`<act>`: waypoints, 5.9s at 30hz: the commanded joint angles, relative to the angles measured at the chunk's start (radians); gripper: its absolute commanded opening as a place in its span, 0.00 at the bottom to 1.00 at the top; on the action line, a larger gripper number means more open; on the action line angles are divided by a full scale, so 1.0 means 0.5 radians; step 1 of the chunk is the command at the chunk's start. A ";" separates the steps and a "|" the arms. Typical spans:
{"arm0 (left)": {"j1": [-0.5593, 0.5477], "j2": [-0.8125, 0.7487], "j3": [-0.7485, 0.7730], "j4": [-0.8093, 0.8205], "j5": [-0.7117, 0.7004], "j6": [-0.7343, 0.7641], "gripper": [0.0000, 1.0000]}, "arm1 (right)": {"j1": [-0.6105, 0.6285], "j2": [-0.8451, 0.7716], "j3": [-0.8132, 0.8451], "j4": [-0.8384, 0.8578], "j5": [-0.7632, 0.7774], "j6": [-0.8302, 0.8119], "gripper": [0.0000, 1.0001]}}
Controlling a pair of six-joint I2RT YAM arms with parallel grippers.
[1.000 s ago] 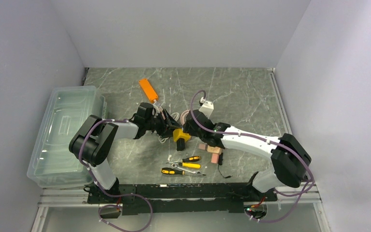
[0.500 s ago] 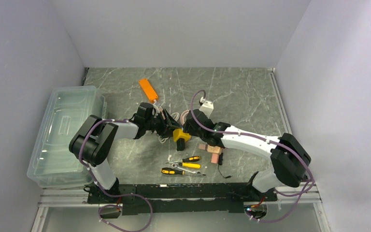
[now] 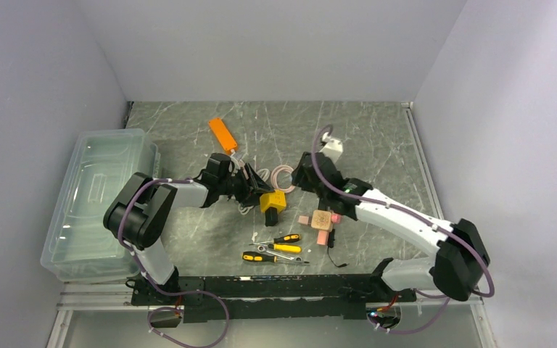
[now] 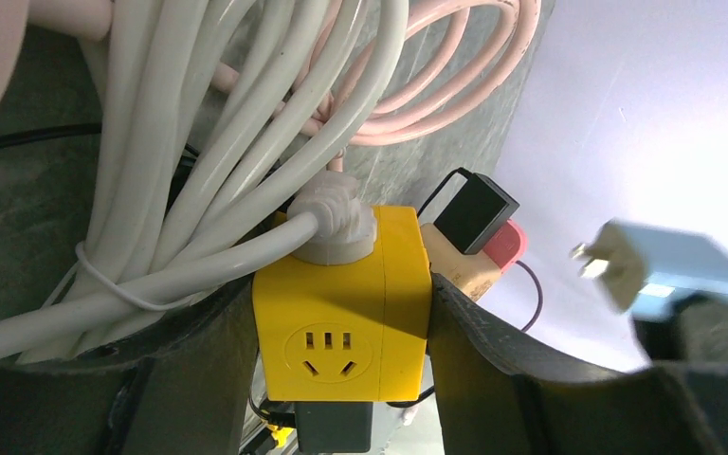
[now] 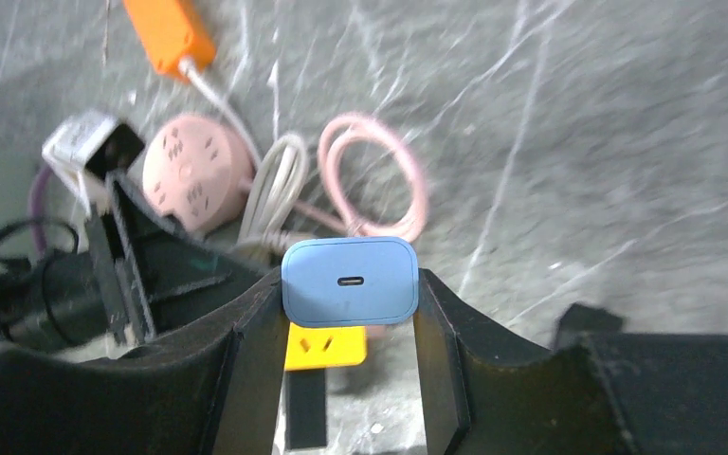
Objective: Pull the plug off the socket
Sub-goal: Place the plug at the center of the board, then remove the plug from the socket.
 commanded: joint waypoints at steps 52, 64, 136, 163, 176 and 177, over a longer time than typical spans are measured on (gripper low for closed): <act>0.178 -0.404 0.467 -1.221 0.223 1.201 0.01 | -2.201 0.590 0.225 -0.395 -1.148 -0.846 0.81; 0.464 -0.362 0.229 -0.810 0.322 0.786 0.00 | -2.073 0.037 0.088 -0.361 -1.410 -0.849 0.84; 0.535 -0.445 -0.163 0.131 -0.015 -0.115 0.00 | 0.300 0.903 0.336 0.595 -0.583 -0.190 0.41; 0.577 -0.375 -0.185 0.204 0.032 -0.184 0.00 | 0.315 0.854 0.212 0.684 -0.515 -0.336 0.00; 0.581 -0.366 -0.235 0.280 0.036 -0.253 0.00 | 0.285 1.006 0.438 0.343 -0.426 -0.157 0.00; 0.581 -0.363 -0.237 0.288 0.035 -0.257 0.00 | 0.287 1.008 0.452 0.340 -0.431 -0.154 0.00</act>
